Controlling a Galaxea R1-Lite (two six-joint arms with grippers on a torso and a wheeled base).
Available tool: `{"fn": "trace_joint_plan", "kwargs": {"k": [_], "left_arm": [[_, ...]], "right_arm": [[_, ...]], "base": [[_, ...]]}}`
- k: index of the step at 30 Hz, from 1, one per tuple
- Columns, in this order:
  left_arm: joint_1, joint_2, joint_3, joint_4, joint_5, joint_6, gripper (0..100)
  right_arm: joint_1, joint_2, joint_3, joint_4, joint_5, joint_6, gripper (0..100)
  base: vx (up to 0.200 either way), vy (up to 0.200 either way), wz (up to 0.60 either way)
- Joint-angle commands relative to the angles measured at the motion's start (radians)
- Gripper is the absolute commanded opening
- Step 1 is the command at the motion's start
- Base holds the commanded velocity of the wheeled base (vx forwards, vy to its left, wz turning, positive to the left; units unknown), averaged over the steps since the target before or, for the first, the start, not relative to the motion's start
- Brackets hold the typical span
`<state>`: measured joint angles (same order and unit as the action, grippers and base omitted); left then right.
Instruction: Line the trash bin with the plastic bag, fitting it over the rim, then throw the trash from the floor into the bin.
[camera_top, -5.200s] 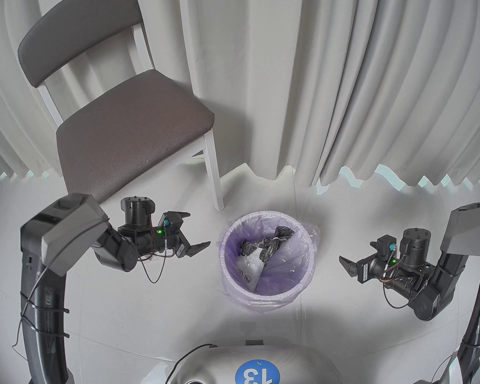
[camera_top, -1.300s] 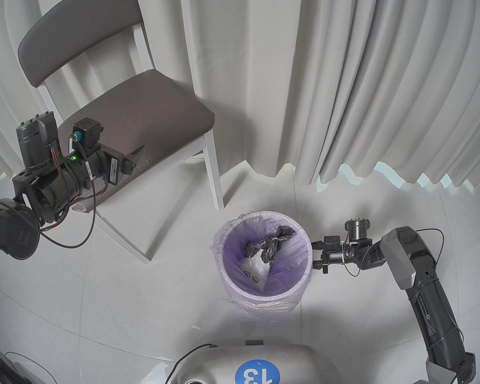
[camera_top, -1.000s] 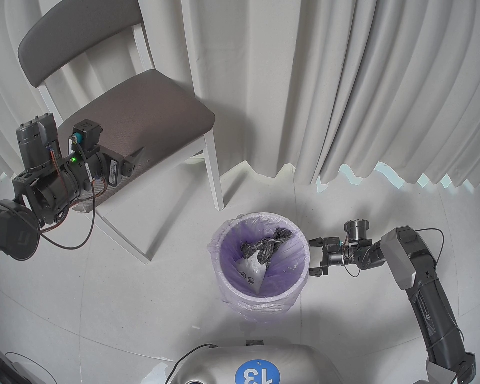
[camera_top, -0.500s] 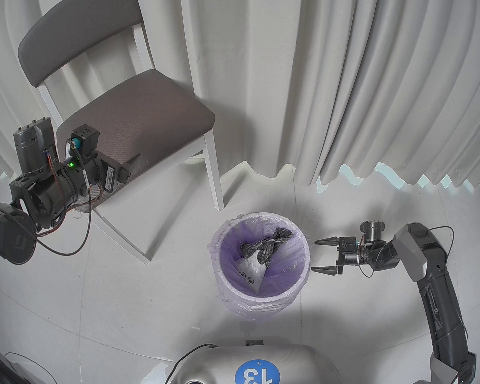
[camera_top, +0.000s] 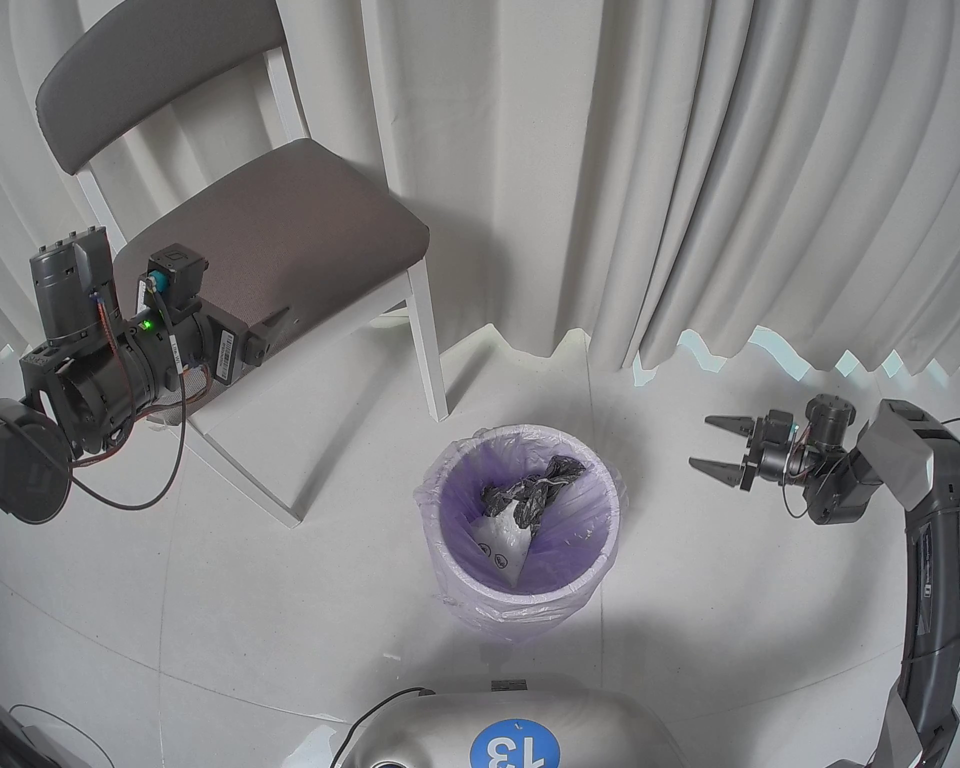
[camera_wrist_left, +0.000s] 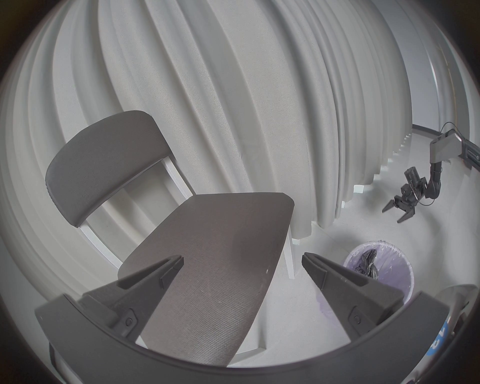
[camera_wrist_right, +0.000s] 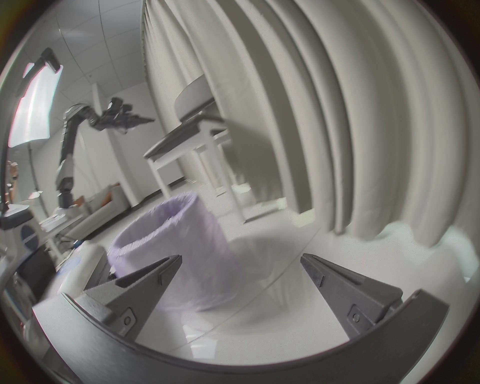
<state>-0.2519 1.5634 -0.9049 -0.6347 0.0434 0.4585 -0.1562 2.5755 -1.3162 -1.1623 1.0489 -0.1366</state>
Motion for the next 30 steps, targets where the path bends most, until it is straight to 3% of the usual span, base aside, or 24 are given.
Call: {"fn": "trace_joint_plan", "kwargs": {"k": [1, 6, 10, 11, 12, 13, 14, 16, 17, 18, 19, 21, 24, 30], "left_arm": [[-0.021, 0.096, -0.052, -0.057, -0.002, -0.092, 100], [-0.020, 0.135, -0.085, -0.114, 0.007, -0.169, 100], [-0.012, 0.145, -0.088, -0.135, 0.021, -0.176, 100], [-0.012, 0.145, -0.088, -0.135, 0.021, -0.176, 100], [-0.013, 0.152, -0.092, -0.145, 0.056, -0.185, 100], [-0.015, 0.153, -0.098, -0.146, 0.079, -0.187, 100], [-0.015, 0.155, -0.101, -0.146, 0.089, -0.187, 100], [-0.013, 0.162, -0.131, -0.142, 0.131, -0.189, 100], [-0.012, 0.165, -0.137, -0.142, 0.141, -0.189, 100], [-0.012, 0.165, -0.137, -0.142, 0.141, -0.189, 100], [-0.004, 0.167, -0.143, -0.143, 0.148, -0.189, 100], [-0.004, 0.161, -0.141, -0.145, 0.148, -0.190, 100], [-0.006, 0.150, -0.144, -0.146, 0.167, -0.190, 100], [0.014, 0.118, -0.104, -0.171, 0.179, -0.213, 100]], "right_arm": [[0.112, -0.206, 0.100, -0.246, -0.359, 0.279, 100], [0.152, -0.367, 0.219, -0.214, -0.408, 0.270, 100], [0.187, -0.449, 0.249, -0.137, -0.580, 0.241, 100], [0.187, -0.449, 0.249, -0.137, -0.580, 0.241, 100], [0.208, -0.466, 0.235, -0.100, -0.721, 0.206, 100], [0.221, -0.469, 0.218, -0.080, -0.799, 0.189, 100], [0.227, -0.471, 0.209, -0.069, -0.831, 0.183, 100], [0.248, -0.474, 0.150, 0.012, -1.009, 0.149, 100], [0.253, -0.474, 0.130, 0.047, -1.064, 0.132, 100], [0.253, -0.474, 0.130, 0.047, -1.064, 0.132, 100], [0.254, -0.474, 0.092, 0.133, -1.181, 0.089, 100], [0.256, -0.477, 0.081, 0.174, -1.251, 0.069, 100], [0.267, -0.506, 0.098, 0.193, -1.304, 0.048, 100], [0.288, -0.584, 0.117, 0.219, -1.310, -0.031, 100]], "base": [[0.000, 0.000, 0.00], [0.000, 0.000, 0.00], [0.000, 0.000, 0.00], [0.000, 0.000, 0.00], [0.000, 0.000, 0.00], [0.000, 0.000, 0.00], [0.000, 0.000, 0.00], [0.000, 0.000, 0.00], [0.000, 0.000, 0.00], [0.000, 0.000, 0.00], [0.000, 0.000, 0.00], [0.000, 0.000, 0.00], [0.000, 0.000, 0.00], [0.000, 0.000, 0.00]]}}
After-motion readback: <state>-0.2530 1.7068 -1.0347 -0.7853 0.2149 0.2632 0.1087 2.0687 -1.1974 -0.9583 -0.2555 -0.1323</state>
